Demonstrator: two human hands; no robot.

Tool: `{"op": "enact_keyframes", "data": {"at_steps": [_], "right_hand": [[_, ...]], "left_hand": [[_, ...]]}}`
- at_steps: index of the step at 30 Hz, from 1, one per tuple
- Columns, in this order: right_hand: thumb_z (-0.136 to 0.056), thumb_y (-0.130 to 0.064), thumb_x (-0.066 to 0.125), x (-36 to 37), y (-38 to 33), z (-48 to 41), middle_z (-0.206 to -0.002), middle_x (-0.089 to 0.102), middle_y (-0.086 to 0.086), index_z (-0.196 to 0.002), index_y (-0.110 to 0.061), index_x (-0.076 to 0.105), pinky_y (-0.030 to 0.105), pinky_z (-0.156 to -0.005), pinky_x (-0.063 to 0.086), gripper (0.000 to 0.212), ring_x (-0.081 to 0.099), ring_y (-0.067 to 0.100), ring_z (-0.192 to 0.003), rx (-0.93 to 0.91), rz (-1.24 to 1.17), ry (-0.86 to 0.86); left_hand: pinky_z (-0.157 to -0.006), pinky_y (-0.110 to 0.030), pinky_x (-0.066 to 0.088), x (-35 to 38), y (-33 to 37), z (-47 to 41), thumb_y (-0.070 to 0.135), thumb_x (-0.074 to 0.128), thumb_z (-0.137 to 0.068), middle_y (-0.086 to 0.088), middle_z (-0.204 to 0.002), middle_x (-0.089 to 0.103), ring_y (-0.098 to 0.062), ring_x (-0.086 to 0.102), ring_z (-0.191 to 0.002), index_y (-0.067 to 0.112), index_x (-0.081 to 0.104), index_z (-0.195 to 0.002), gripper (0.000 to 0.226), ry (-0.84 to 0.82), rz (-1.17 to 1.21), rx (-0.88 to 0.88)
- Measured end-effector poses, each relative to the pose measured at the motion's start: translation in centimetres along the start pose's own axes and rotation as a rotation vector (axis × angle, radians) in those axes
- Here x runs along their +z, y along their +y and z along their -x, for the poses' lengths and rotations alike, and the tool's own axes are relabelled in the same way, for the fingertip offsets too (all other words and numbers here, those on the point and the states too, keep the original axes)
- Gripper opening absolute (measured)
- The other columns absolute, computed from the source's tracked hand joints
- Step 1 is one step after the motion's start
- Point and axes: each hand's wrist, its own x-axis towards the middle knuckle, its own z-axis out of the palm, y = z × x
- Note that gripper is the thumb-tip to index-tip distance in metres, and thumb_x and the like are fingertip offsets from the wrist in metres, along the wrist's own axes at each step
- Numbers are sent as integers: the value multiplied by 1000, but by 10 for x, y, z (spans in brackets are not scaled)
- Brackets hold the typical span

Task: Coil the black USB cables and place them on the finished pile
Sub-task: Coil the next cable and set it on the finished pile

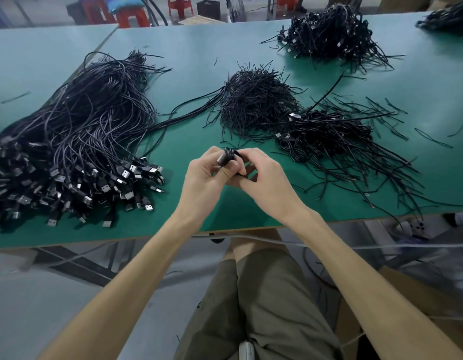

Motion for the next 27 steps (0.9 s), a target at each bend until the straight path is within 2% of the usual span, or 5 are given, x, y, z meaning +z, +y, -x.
{"op": "enact_keyframes", "data": {"at_steps": [4,11,17,22,27], "right_hand": [[-85,-16,77,-2,-3,-3,-105,63,5,-119,-15,66,24,-86,46,36,58,18,-94,42,4,20],[-91,-25,73,0,8,-2,-98,46,-2,-131,-16,59,5,-81,35,44,50,10,-87,67,118,-47],[-102,-23,58,2,19,0,-107,56,6,-119,-11,56,46,-84,49,21,59,28,-93,49,381,-124],[-106,-21,49,-2,17,3,-101,50,5,-114,-8,56,42,-67,46,16,56,28,-78,-69,551,-154],[-103,-2,49,-6,14,4,-95,44,2,-107,-8,56,40,-62,46,10,42,19,-74,-141,664,-192]], "left_hand": [[-97,-52,50,-4,-5,-7,14,64,-98,-17,-98,60,-39,62,-105,23,71,-80,21,23,-84,-12],[-70,-24,50,-10,-15,-9,3,65,-96,-2,-81,71,-10,64,-69,11,73,-82,19,26,-6,-160],[-72,-39,54,-11,-22,-13,15,78,-89,-13,-77,76,-23,67,-65,13,78,-85,5,48,-92,-202],[-70,-37,56,-22,-23,-19,27,85,-80,-2,-70,75,-18,70,-61,14,62,-97,32,22,-101,-291],[-67,-32,52,-33,-13,-27,49,62,-97,8,-75,71,-12,63,-69,35,67,-95,15,-254,-761,-49]]}}
